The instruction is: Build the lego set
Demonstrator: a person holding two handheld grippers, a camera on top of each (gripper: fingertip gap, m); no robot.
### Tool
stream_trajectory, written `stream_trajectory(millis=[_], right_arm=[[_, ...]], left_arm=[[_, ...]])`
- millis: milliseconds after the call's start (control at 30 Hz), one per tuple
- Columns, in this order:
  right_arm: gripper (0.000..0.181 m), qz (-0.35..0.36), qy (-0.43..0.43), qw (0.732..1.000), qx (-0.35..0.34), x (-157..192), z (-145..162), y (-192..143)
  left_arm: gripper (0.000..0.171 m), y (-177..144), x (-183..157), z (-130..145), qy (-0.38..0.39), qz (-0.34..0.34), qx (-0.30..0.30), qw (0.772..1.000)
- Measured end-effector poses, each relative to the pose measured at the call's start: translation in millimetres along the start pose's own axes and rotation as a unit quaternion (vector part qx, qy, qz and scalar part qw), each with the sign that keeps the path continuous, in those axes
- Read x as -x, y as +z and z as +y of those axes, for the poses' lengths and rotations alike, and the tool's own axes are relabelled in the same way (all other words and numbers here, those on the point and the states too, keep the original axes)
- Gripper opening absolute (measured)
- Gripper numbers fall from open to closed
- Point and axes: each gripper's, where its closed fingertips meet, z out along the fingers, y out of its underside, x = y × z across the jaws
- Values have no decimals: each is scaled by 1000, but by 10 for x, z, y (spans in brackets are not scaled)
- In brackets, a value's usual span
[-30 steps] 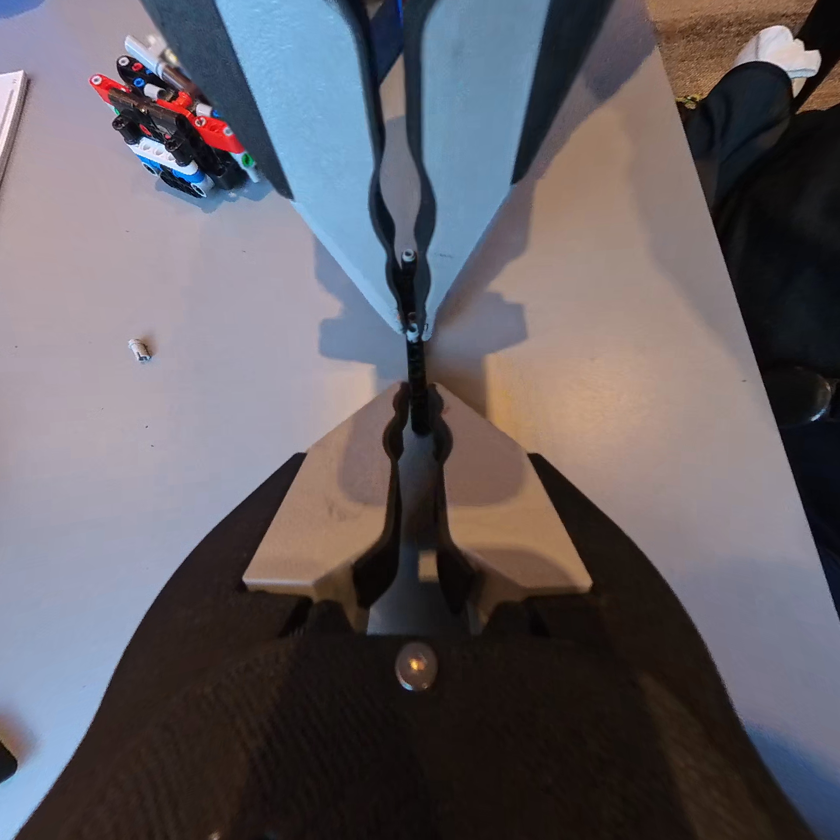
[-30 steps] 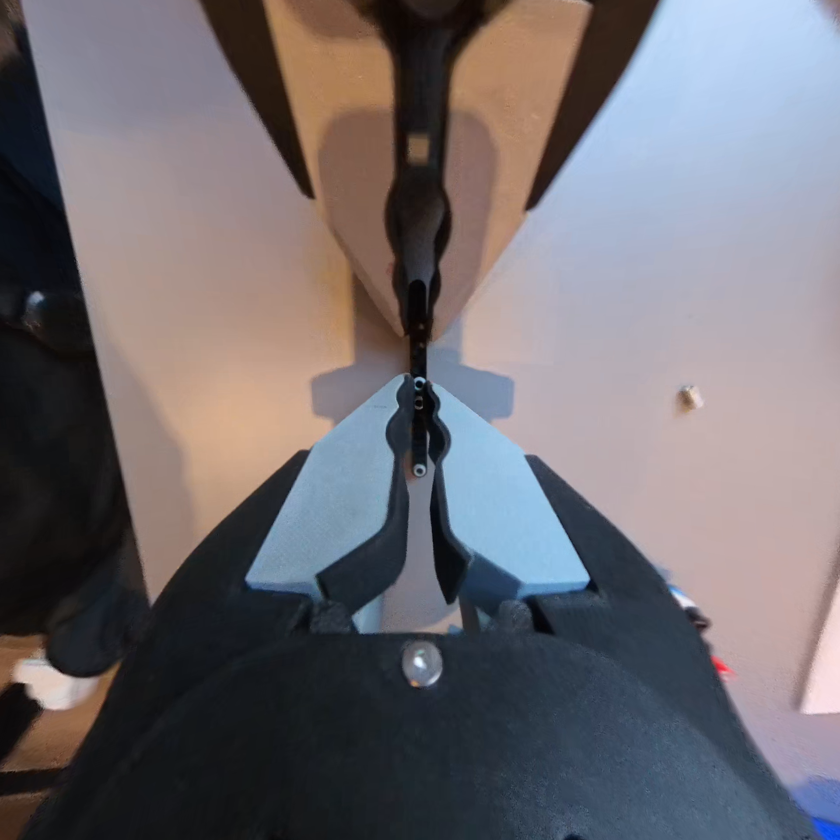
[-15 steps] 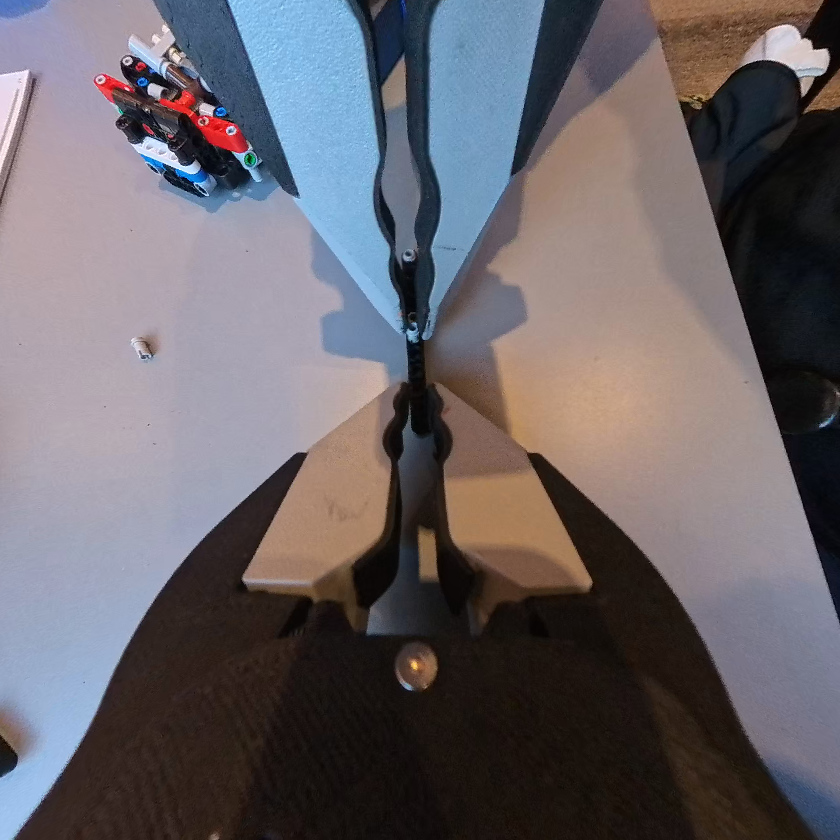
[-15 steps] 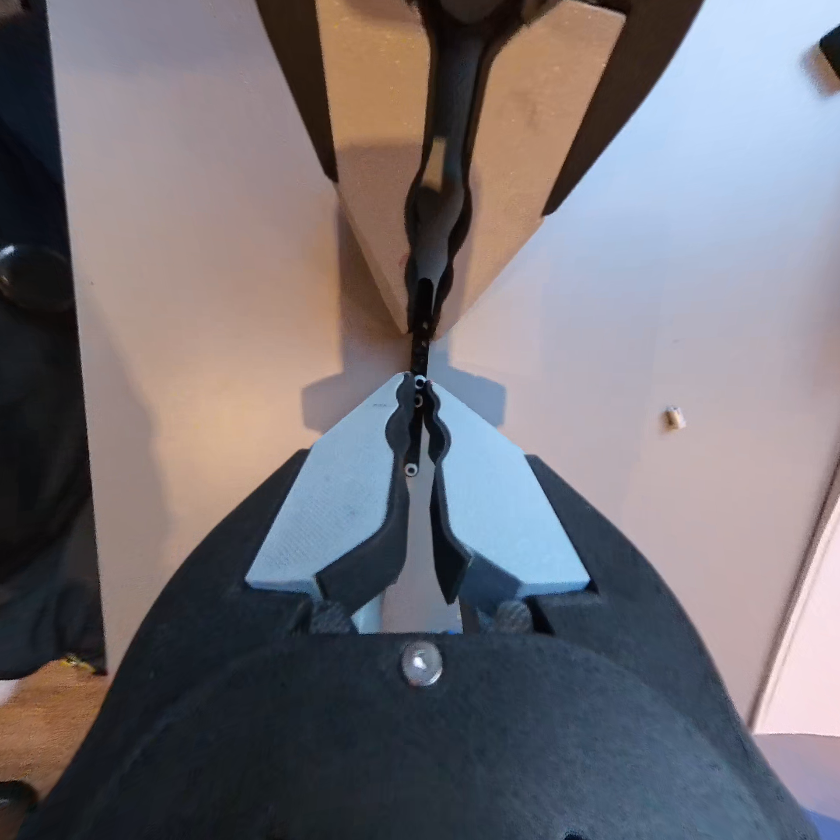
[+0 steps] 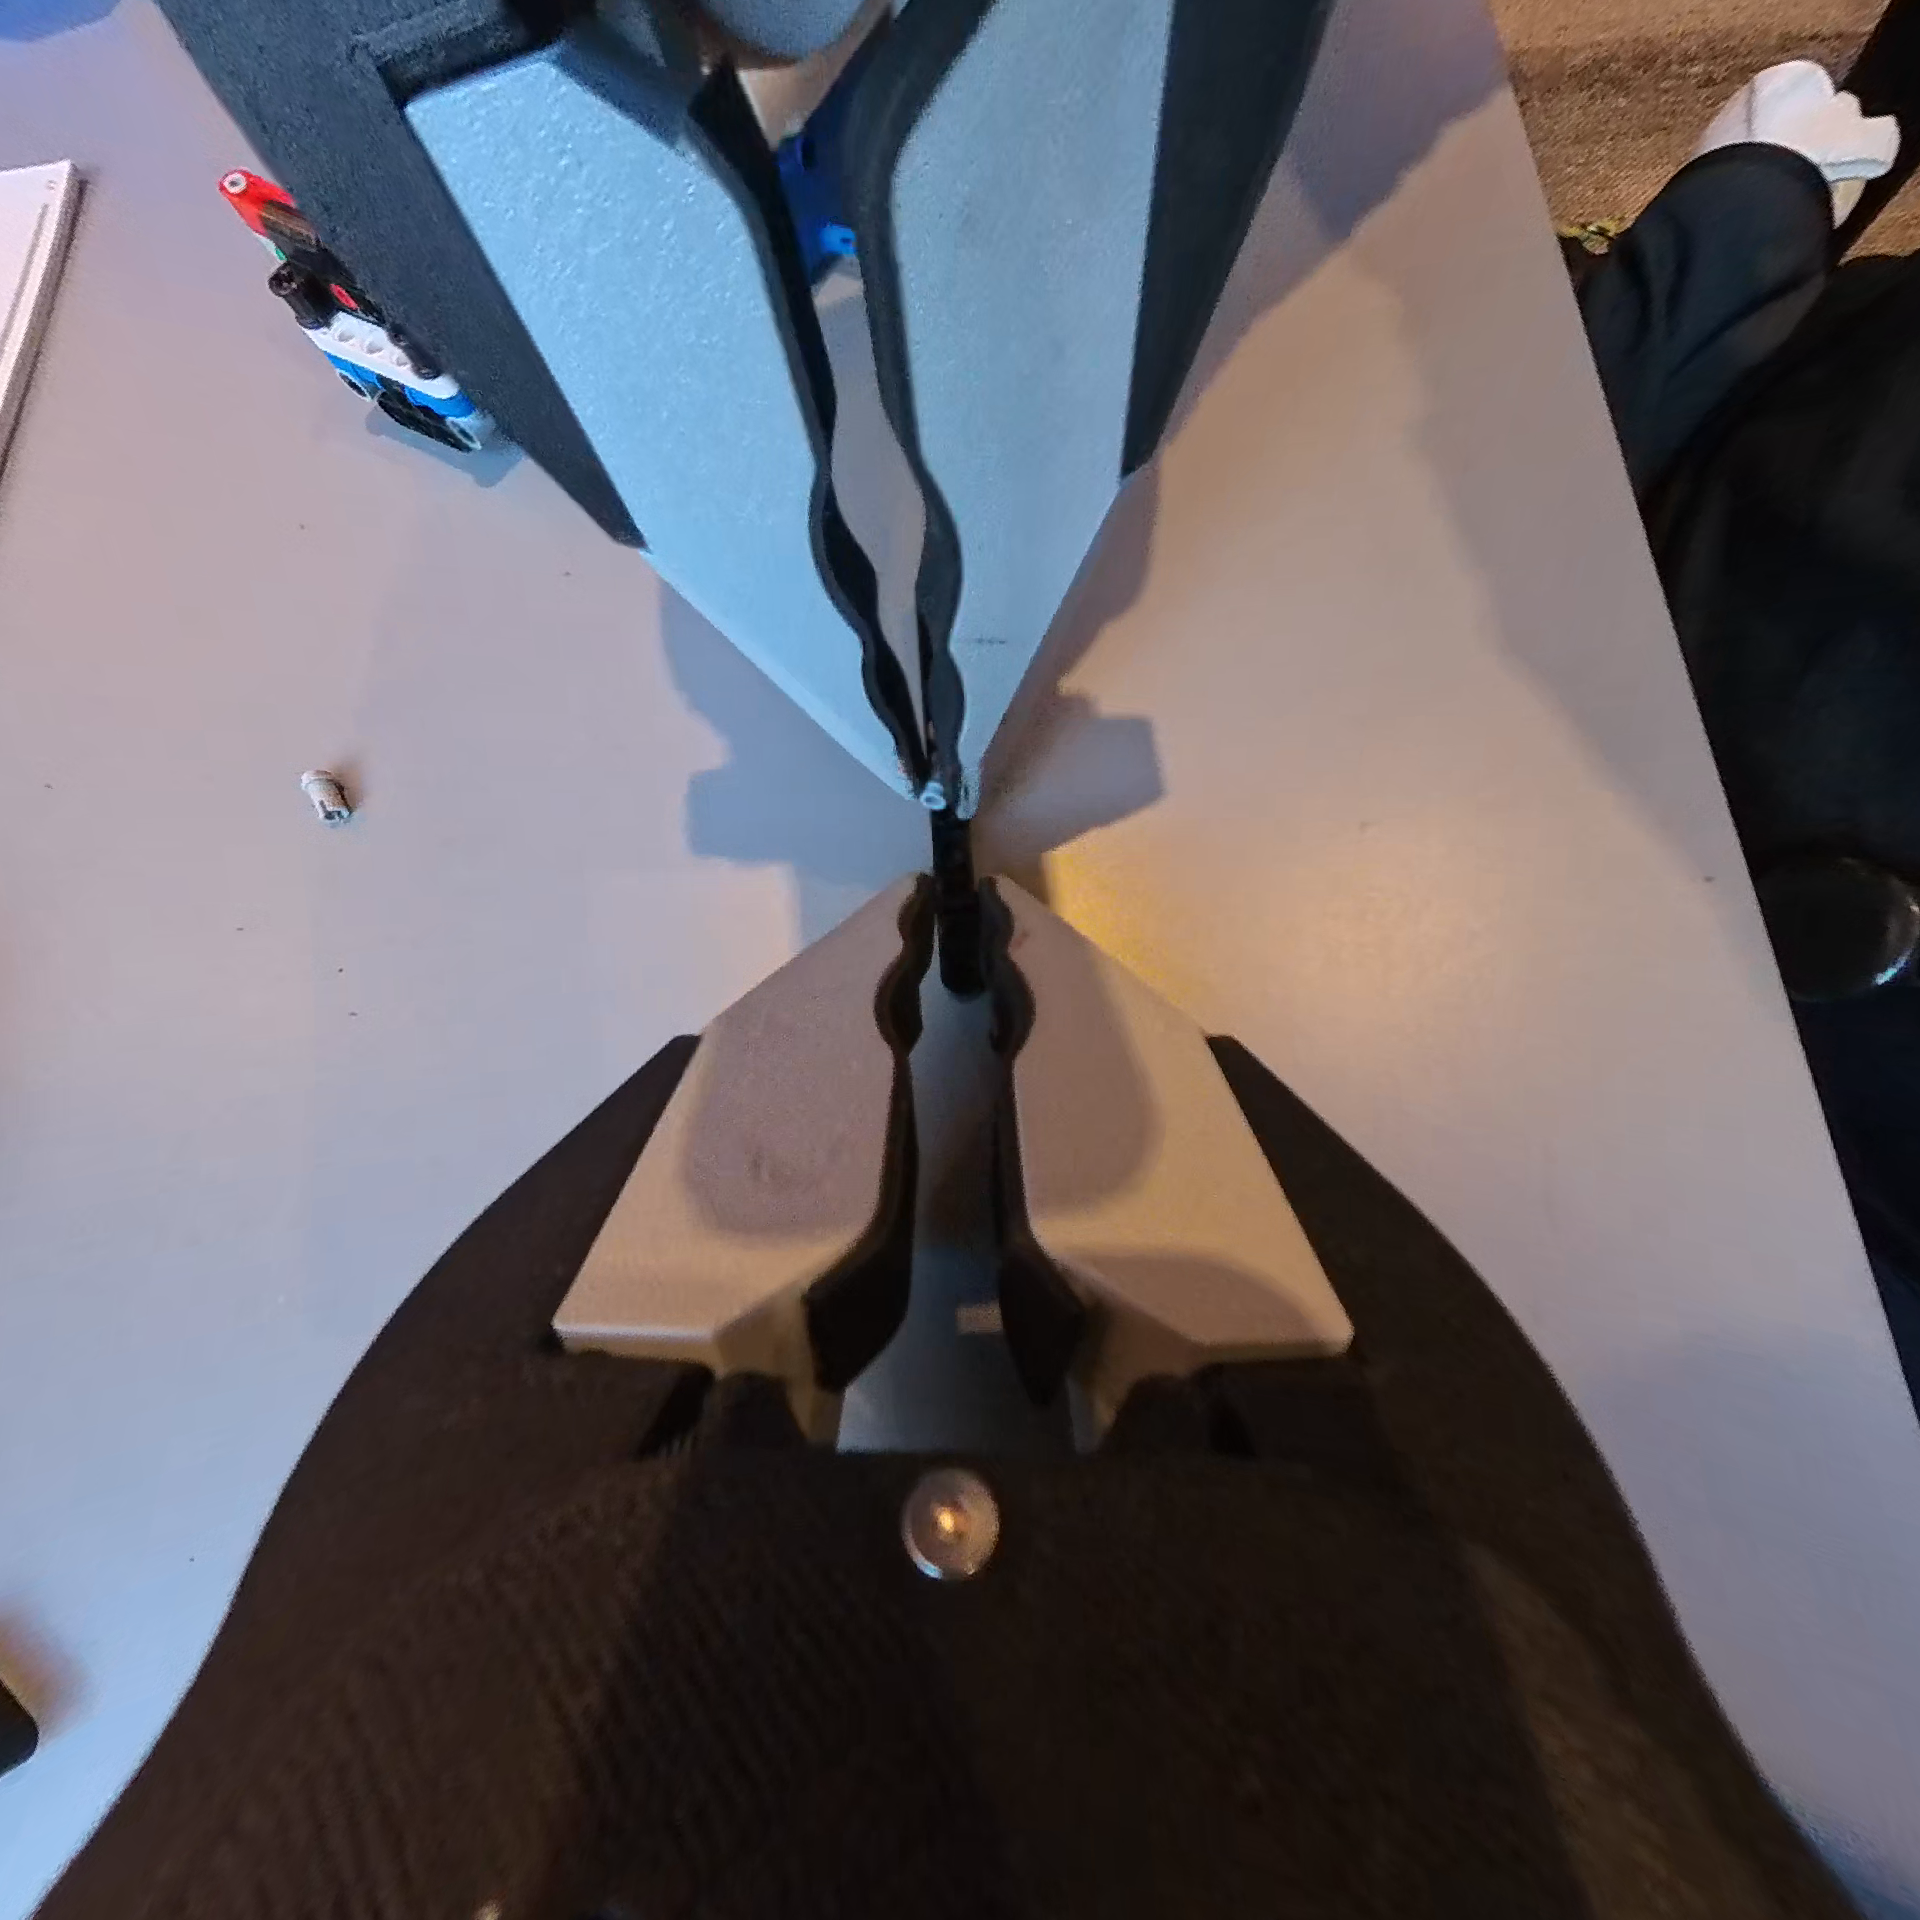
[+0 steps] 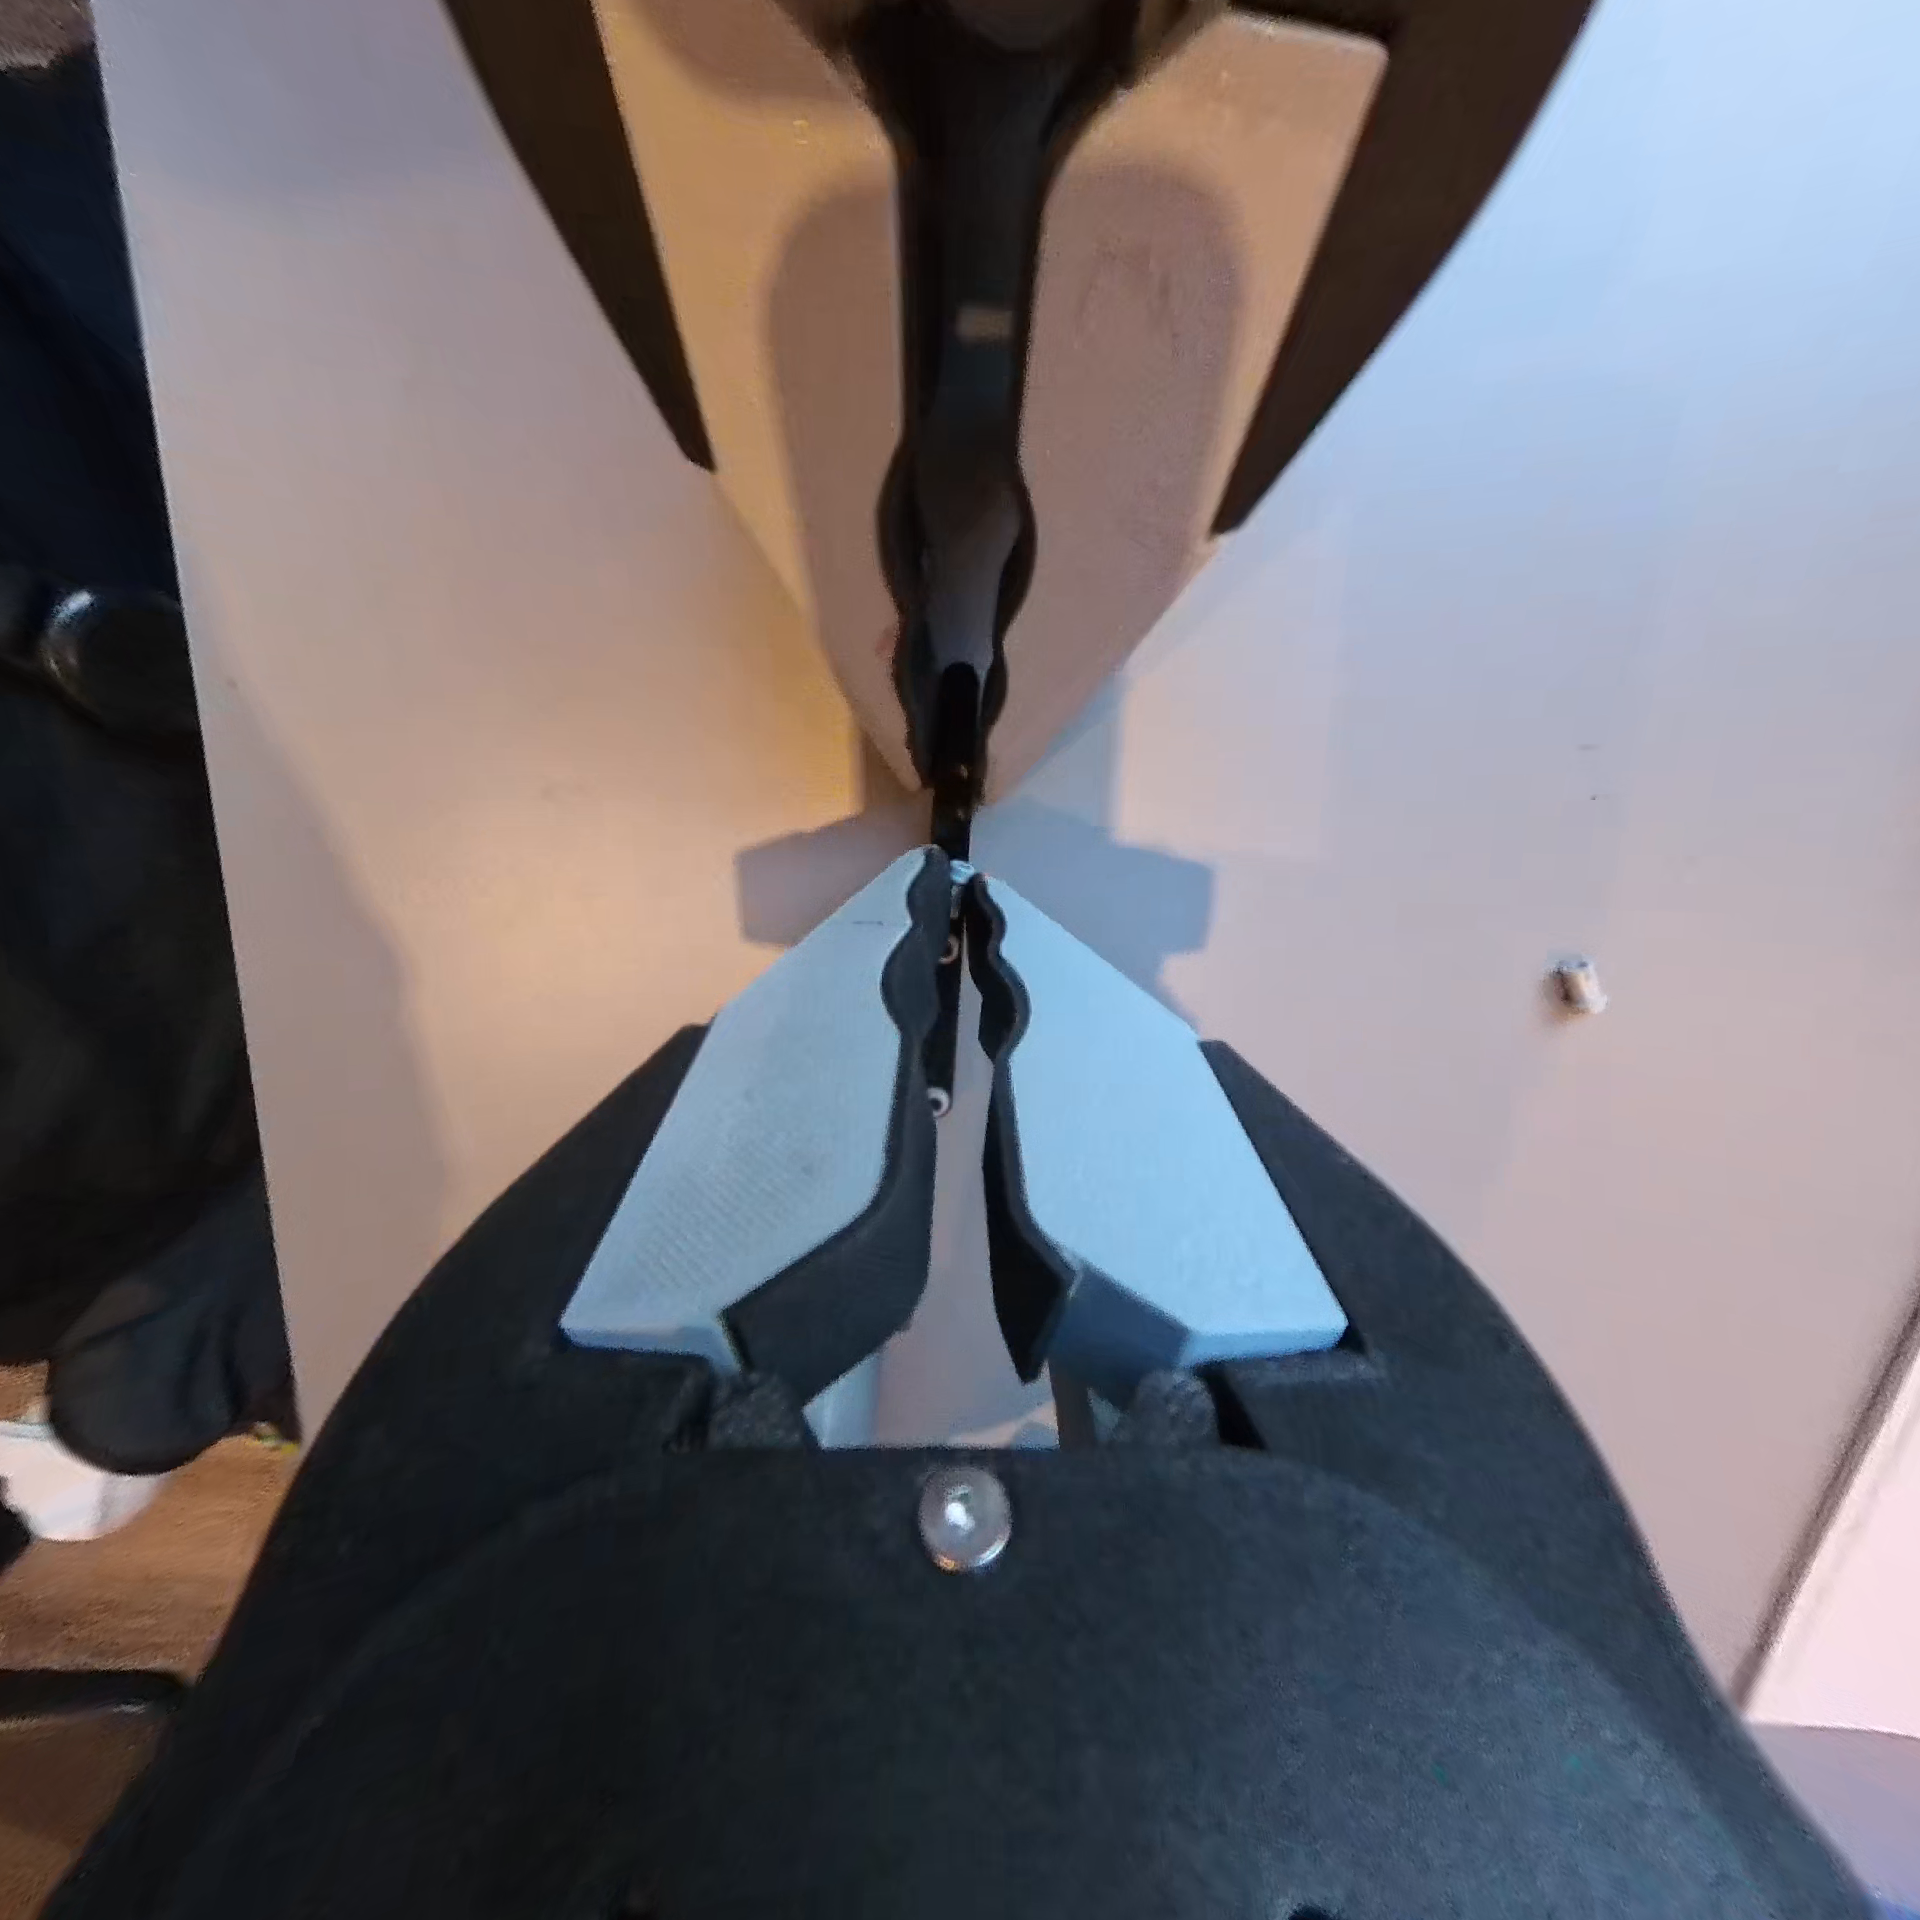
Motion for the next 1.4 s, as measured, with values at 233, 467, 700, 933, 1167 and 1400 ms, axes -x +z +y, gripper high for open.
stream_trajectory(millis=[233, 467, 700, 933, 1167, 1400], right_arm=[[2, 6, 10, 998, -57, 11, -3, -11], [2, 10, 61, 990, -128, 25, 22, -66], [2, 14, 75, 984, -158, 35, 37, -89], [2, 3, 135, 960, -246, -21, -143, -217], [2, -52, 224, 901, -367, -20, -364, -483], [3, -35, 250, 856, -451, -106, -410, -725]], left_arm=[[5, 0, 1, -1, 0, -1, 0, 1000], [4, -1, 6, 0, -2, -1, 0, 1000], [5, -1, 13, 0, -5, 0, 0, 1000], [11, -11, 59, 1, -8, -19, 0, 1000], [15, -56, 84, -36, -18, -22, -19, 999], [11, -227, 126, -257, -56, -13, -107, 993]])
